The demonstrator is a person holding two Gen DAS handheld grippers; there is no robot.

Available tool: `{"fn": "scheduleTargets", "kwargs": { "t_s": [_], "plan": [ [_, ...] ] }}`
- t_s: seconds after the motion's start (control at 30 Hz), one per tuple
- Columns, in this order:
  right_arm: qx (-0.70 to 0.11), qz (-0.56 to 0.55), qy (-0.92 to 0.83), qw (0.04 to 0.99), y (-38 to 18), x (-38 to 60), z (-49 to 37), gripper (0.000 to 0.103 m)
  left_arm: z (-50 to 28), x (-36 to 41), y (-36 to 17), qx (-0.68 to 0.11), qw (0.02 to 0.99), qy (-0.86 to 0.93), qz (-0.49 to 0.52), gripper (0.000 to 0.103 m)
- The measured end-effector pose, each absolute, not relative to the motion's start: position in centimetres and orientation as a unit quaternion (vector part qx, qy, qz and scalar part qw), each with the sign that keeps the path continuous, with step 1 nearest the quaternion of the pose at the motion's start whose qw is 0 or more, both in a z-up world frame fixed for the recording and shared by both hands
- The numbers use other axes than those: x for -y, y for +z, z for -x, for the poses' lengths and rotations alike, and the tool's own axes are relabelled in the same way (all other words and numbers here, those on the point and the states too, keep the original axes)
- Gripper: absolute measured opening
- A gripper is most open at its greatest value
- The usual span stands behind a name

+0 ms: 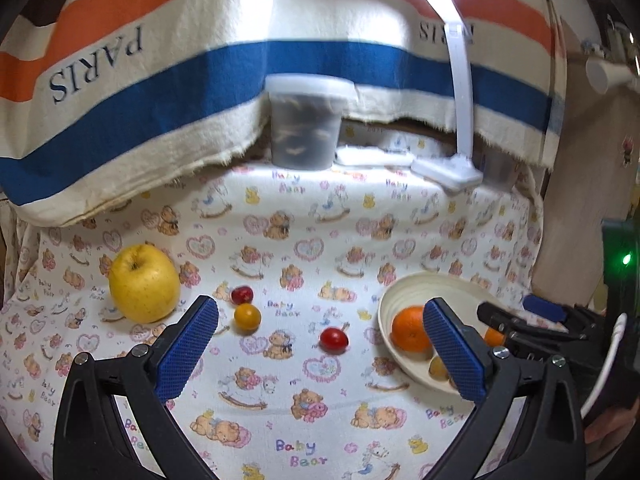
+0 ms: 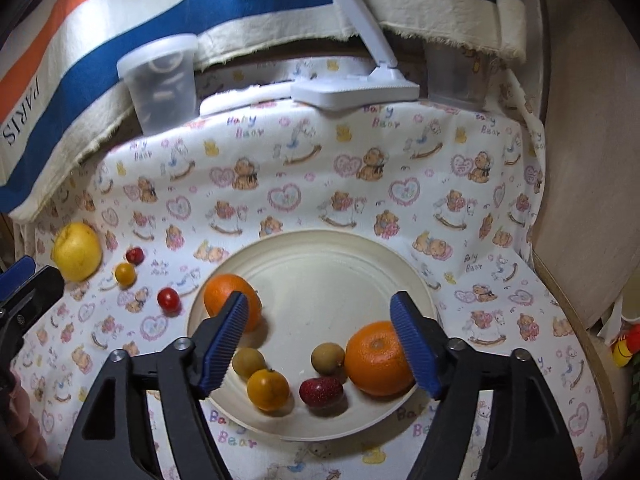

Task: Organize fruits
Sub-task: 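Move both open grippers back toward the remaining fruits on the cloth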

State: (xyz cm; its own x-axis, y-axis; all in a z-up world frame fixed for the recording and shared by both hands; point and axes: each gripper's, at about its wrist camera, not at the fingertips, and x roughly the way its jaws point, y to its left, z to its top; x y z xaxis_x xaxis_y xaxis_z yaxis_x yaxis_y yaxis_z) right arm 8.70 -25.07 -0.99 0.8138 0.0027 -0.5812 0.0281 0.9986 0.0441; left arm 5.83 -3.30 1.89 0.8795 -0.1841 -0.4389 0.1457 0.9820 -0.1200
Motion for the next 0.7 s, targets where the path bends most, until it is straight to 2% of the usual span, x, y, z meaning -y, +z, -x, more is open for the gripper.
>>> {"fn": "scheduleTargets", "kwargs": {
  "t_s": [0.07, 0.27, 0.7],
  "plan": [
    [-0.296, -0.014, -0.025, 0.955, -0.9, 25.0, -8.6, 0.089, -5.6, 2.9, 2.3, -0.217, 0.972, -0.082, 0.047, 0.102],
    [-0.274, -0.003, -0.029, 0.961, -0.4, 24.8, -8.1, 0.089, -4.8, 2.3, 3.2, -0.179, 0.981, -0.062, 0.040, 0.102],
    [-0.217, -0.017, -0.008, 0.976, 1.1, 24.6, -6.5, 0.090, -3.8, 1.5, 4.5, -0.151, 0.986, -0.054, 0.033, 0.102]
  ]
}}
